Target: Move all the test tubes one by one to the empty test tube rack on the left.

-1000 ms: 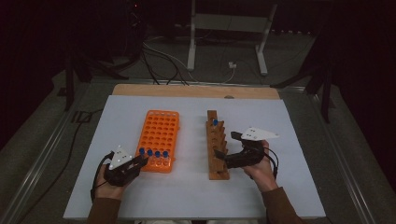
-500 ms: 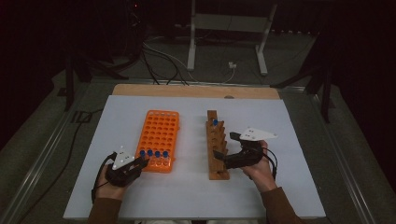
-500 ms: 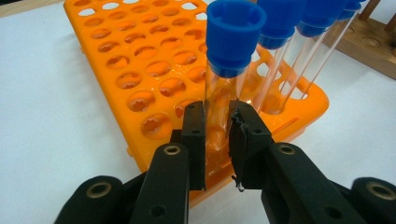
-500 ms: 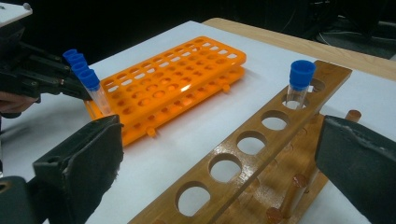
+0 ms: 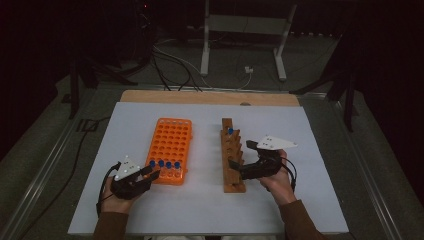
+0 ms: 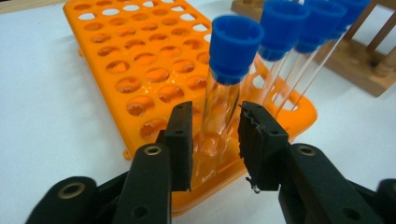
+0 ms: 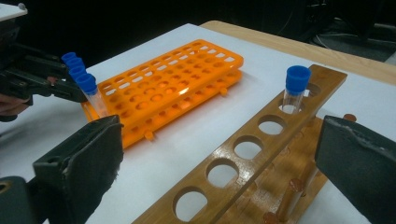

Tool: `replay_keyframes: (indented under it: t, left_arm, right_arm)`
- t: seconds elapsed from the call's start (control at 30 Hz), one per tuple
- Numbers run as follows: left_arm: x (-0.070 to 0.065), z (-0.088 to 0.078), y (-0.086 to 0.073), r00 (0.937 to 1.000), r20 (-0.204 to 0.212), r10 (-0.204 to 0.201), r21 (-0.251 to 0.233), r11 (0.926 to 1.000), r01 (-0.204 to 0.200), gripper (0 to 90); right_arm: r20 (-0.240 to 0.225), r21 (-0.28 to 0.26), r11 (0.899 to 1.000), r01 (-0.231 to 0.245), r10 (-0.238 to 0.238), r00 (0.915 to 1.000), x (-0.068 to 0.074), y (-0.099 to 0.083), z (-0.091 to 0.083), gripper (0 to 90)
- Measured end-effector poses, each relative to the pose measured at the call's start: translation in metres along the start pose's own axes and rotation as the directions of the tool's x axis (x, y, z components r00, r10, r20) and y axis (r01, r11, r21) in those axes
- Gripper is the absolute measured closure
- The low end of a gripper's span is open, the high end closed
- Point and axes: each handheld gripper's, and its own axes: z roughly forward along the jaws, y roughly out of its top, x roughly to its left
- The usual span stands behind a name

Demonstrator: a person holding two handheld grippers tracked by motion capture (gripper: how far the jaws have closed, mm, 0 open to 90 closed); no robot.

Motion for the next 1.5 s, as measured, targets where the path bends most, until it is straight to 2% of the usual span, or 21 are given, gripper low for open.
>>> replay_keyframes:
  t: [0.3, 0.57, 0.8, 0.93, 1.0, 1.1, 1.27, 1.5]
  left_arm:
    - [0.001, -0.005, 0.002, 0.9994, 0.030, -0.015, -0.057, 0.9982, 0.016, 56.1]
    - [0.000, -0.011, 0.004, 0.9986, 0.049, -0.019, -0.112, 0.9935, 0.024, 48.7]
    - [0.001, -0.013, 0.005, 0.9991, 0.016, -0.039, -0.140, 0.9893, 0.041, 34.4]
    - [0.001, -0.016, 0.006, 0.9979, -0.020, -0.062, -0.167, 0.9844, 0.057, 20.2]
    - [0.002, -0.017, 0.006, 0.9972, -0.025, -0.070, -0.177, 0.9821, 0.064, 14.4]
    - [0.002, -0.016, 0.007, 0.9964, -0.038, -0.075, -0.170, 0.9831, 0.067, 1.4]
    - [0.002, -0.016, 0.007, 0.9964, -0.039, -0.075, -0.176, 0.9821, 0.067, 0.8]
    - [0.003, -0.016, 0.007, 0.9956, -0.042, -0.084, -0.175, 0.9817, 0.075, 0.8]
  right_arm:
    - [0.014, -0.015, 1.000, -0.001, 0.001, 0.9999, -0.003, 0.005, -0.001, 1.2]
    - [0.029, -0.020, 1.000, -0.008, 0.008, 0.9996, -0.007, 0.006, 0.000, 1.2]
    - [0.043, -0.025, 1.000, -0.004, 0.005, 0.9990, -0.009, 0.012, 0.004, 1.2]
    - [0.057, -0.023, 1.000, 0.001, 0.000, 0.9984, -0.012, 0.016, 0.008, 1.2]
    - [0.069, -0.016, 1.000, 0.004, -0.003, 0.9976, -0.014, 0.017, 0.011, 1.2]
    - [0.080, -0.008, 1.000, 0.008, -0.008, 0.9968, -0.017, 0.019, 0.015, 1.2]
    - [0.114, 0.013, 1.000, 0.022, -0.024, 0.9932, -0.021, 0.023, 0.027, 4.6]
    - [0.157, 0.098, 0.994, 0.042, -0.057, 0.9859, -0.028, 0.022, 0.050, 9.1]
